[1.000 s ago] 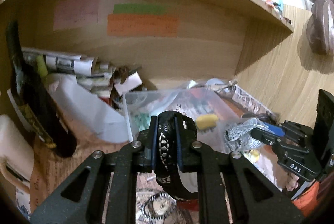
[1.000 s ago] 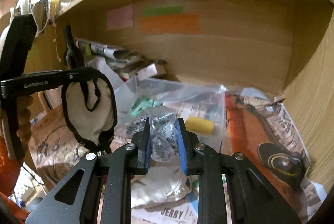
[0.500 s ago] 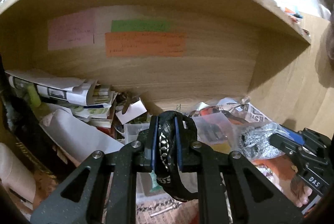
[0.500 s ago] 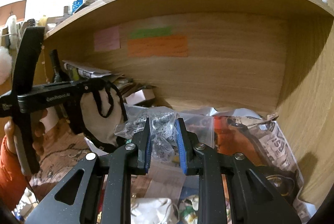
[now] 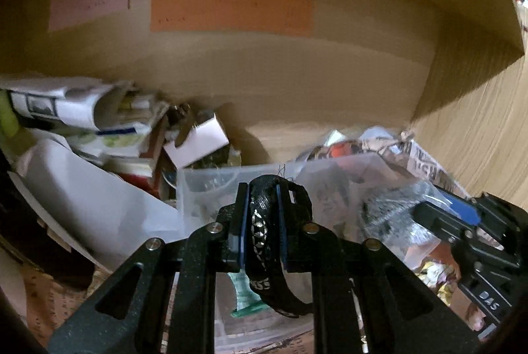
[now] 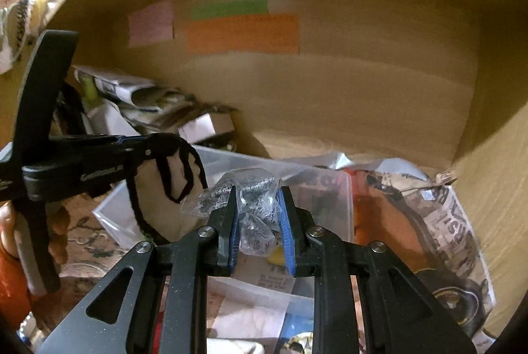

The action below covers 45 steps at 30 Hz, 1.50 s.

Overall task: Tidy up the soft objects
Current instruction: 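Carry the cloth with the left tool while the right tool carries the mesh bag, releasing both into the box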

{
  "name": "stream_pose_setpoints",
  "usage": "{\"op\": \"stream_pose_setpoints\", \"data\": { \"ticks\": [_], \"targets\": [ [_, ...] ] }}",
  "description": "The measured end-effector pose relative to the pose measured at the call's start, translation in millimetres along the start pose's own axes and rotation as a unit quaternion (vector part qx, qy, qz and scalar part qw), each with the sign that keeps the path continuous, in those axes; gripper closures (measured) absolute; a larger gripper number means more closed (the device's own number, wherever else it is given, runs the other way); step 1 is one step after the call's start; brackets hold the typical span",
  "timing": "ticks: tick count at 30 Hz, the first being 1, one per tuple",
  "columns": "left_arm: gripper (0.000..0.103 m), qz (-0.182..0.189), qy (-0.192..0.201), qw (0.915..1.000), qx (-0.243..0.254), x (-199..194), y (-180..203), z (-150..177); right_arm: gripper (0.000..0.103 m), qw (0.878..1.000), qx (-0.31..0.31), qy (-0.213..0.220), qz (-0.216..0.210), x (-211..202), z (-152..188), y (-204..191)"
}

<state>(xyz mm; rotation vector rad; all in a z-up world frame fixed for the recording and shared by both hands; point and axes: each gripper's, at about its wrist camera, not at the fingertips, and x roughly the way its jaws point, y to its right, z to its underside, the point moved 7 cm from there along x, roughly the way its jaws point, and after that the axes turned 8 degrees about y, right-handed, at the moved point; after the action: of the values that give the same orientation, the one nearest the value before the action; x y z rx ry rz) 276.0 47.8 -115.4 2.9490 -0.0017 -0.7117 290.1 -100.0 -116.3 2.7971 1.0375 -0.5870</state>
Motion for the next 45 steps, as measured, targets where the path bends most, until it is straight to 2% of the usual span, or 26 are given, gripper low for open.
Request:
{"op": "stream_pose_setpoints", "data": {
  "ticks": [4, 9, 12, 16, 18, 19, 20, 22, 23, 27, 31, 36, 38, 41, 45],
  "targets": [
    [0.088, 0.007, -0.022, 0.9997, -0.003, 9, -1, 10, 0.084, 1.0, -0.001, -0.026, 0.009, 19, 11, 4],
    [0.088, 0.005, -0.046, 0.9988, 0.017, 16, 1, 21, 0.083, 0.998, -0.006, -0.056, 0.007, 33, 24, 2],
    [0.082, 0.007, -0.054, 0.9982, 0.026, 15, 3, 26, 0.083, 0.998, -0.012, -0.068, 0.006, 37, 29, 1],
    [0.066, 0.01, -0.06, 0.9979, 0.024, 12, 3, 29, 0.079, 0.997, -0.016, -0.077, 0.006, 38, 31, -1],
    [0.06, 0.01, -0.062, 0.9979, 0.019, 10, 1, 30, 0.073, 0.997, -0.014, -0.077, 0.006, 36, 31, 0],
    [0.056, 0.009, -0.062, 0.9979, 0.017, 8, 1, 30, 0.067, 0.997, -0.013, -0.077, 0.005, 36, 30, -1],
    [0.052, 0.009, -0.061, 0.998, 0.015, 6, 0, 30, 0.055, 0.997, -0.011, -0.075, 0.003, 34, 29, -1],
    [0.049, 0.005, -0.055, 0.9984, 0.016, -1, -1, 28, 0.039, 0.998, -0.009, -0.067, 0.002, 28, 27, -2],
    [0.047, 0.004, -0.051, 0.9986, 0.017, -4, -2, 27, 0.036, 0.998, -0.01, -0.062, 0.003, 27, 26, -2],
    [0.039, 0.007, -0.033, 0.9992, 0.02, -24, 0, 21, 0.032, 0.999, -0.01, -0.045, 0.001, 16, 19, -5],
    [0.034, 0.003, -0.015, 0.9997, 0.021, -42, 1, 15, 0.021, 1.0, -0.004, -0.03, 0.007, 4, 12, -5],
    [0.025, 0.006, -0.003, 0.9998, 0.017, -68, -1, 13, 0.018, 1.0, -0.003, -0.009, 0.001, -18, 5, -10],
    [0.019, 0.006, 0.002, 0.9999, 0.016, -77, -1, 15, 0.013, 1.0, 0.0, 0.0, -0.002, -29, 3, -11],
    [0.015, 0.0, 0.005, 0.9997, 0.024, -89, -1, 22, 0.005, 1.0, 0.002, 0.012, -0.004, -42, 3, -11],
    [0.011, -0.003, 0.0, 0.9994, 0.034, -101, 1, 35, 0.002, 1.0, -0.005, 0.028, -0.003, -61, 4, -14]
  ]
}}
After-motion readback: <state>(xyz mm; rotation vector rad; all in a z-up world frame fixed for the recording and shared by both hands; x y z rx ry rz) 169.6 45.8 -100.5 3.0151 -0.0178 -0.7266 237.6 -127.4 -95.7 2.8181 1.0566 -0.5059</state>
